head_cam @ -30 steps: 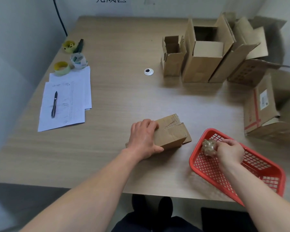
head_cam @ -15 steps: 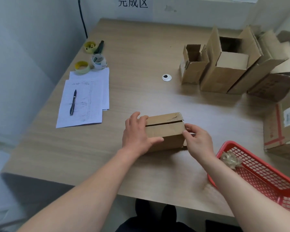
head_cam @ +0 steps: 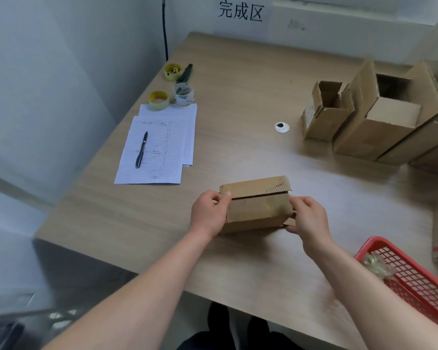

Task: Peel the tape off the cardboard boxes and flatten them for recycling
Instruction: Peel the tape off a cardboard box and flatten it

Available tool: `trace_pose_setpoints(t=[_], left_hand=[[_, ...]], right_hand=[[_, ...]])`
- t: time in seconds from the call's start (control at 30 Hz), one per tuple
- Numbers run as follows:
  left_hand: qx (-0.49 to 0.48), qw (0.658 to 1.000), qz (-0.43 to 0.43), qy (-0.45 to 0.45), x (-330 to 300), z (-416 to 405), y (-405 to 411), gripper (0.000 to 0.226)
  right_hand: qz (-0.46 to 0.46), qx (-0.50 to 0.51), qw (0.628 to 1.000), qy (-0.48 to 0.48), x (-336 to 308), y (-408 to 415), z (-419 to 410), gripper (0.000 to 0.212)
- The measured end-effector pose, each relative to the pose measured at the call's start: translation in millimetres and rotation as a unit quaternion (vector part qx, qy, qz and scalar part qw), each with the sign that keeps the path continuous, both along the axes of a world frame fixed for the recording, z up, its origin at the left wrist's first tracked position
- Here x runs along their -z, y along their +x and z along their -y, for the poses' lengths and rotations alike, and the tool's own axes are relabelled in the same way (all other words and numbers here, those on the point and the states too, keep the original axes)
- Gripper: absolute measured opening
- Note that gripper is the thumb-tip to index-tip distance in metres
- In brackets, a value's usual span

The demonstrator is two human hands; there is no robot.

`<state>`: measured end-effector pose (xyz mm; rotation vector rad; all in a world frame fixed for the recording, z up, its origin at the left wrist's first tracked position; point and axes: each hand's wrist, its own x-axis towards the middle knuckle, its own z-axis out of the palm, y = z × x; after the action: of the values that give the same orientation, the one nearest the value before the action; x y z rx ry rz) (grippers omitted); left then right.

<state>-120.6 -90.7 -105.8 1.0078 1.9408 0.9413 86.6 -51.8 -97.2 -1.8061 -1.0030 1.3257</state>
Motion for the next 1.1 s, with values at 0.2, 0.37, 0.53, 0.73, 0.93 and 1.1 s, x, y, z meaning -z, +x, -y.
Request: trace_pose_setpoints(t=[0.2, 0.37, 0.53, 0.73, 0.93, 1.1], left_hand=[[0.119, 0.992, -0.001, -0.029, -5.8, 0.4, -5.2, 0.012], [0.154, 0.983, -0.094, -0.034, -4.8, 2.6, 0.7, 0.056], [0.109, 0.987, -0.105, -0.057, -2.8, 5.1, 5.1, 0.103], [0.104, 0.976, -0.146, -0.125, -7.3, -5.8, 15.5, 0.133], [0.100, 0.969, -0.167, -0.154, -5.4, -9.5, 22.2, 0.120], [0.099, 0.974, -0.144, -0.141, -1.1, -5.3, 22.3, 0.110]], right_hand=[[-0.028, -0.048, 0.997, -0.052, 4.4, 6.9, 0.2, 0.020], [0.126, -0.203, 0.971, -0.022, 4.6, 12.1, 3.9, 0.031], [0.181, -0.264, 0.947, 0.030, -5.7, 11.4, 3.0, 0.081], [0.283, -0.261, 0.922, 0.033, -7.3, -3.2, -4.5, 0.079], [0.349, -0.248, 0.903, 0.031, -8.4, -13.3, -7.5, 0.076], [0.367, -0.247, 0.897, 0.016, -10.1, -14.0, -8.4, 0.071]])
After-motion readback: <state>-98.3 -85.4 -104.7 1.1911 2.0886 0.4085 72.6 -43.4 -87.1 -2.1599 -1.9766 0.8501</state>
